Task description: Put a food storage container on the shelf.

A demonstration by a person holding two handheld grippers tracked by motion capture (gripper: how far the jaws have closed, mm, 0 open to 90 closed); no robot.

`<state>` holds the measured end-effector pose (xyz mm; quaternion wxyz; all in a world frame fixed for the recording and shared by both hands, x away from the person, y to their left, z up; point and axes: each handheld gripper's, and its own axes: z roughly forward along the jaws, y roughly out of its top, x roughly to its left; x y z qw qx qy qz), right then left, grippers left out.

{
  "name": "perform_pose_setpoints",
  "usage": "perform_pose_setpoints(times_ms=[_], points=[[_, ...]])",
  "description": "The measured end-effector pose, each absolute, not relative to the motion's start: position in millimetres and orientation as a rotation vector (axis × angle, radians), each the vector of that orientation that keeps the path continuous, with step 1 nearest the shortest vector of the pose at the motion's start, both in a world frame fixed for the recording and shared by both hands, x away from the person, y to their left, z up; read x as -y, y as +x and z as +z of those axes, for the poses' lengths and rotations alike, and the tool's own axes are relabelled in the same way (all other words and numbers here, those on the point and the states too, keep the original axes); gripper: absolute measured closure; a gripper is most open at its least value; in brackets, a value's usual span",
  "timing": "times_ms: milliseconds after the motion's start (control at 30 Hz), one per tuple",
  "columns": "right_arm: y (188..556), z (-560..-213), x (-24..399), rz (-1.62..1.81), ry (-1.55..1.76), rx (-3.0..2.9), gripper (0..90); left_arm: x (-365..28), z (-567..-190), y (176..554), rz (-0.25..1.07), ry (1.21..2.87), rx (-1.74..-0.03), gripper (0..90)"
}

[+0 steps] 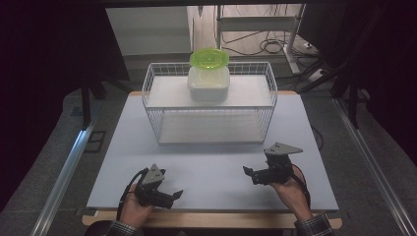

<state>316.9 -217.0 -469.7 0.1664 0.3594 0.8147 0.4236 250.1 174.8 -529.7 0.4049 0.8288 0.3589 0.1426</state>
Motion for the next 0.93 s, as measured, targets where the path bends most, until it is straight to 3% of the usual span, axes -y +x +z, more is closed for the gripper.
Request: perform_pose_setpoints(times_ms=[933], points=[[312.2,-515.1,215.4,0.997,1.01,-2.456,0.0,-172.3,-531.9,250.7,0.36,2.116,-0.901,2.2]])
